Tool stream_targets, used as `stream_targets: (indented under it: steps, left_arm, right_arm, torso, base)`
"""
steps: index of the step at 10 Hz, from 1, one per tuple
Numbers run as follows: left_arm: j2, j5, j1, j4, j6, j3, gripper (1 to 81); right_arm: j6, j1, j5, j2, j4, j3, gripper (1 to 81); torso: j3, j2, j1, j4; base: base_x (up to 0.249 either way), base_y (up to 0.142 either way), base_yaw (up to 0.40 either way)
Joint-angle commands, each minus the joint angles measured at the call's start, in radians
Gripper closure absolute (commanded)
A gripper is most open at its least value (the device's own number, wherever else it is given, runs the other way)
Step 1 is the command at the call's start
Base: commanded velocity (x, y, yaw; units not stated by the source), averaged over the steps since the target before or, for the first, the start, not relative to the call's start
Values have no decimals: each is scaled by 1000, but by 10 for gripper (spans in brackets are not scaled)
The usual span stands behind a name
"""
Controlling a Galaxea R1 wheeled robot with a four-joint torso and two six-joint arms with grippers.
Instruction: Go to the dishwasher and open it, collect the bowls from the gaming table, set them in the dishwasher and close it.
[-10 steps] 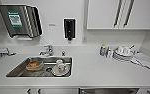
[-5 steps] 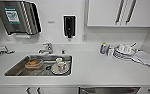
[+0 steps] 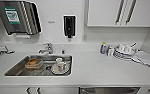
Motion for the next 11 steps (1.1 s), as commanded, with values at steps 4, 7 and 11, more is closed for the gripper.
stream_targets:
  steps: [4,7,11]
  left_arm:
    - [-20,-12,-52,21,-6,-28,10]
    - [-29,-35,-52,33,-6,-28,10]
    - [-32,-35,-52,41,-6,-29,10]
  right_arm:
    - [175,213,-103,-123,7,90,10]
    - [288,304,-141,-146,5,128,10]
    - [484,457,-272,-150,14,140,10]
  torso:
    - [0,0,0,0]
    - [0,0,0,0]
    - [-1,0,0,0]
  base:
    - [0,0,0]
    - [0,0,0]
    - [0,0,0]
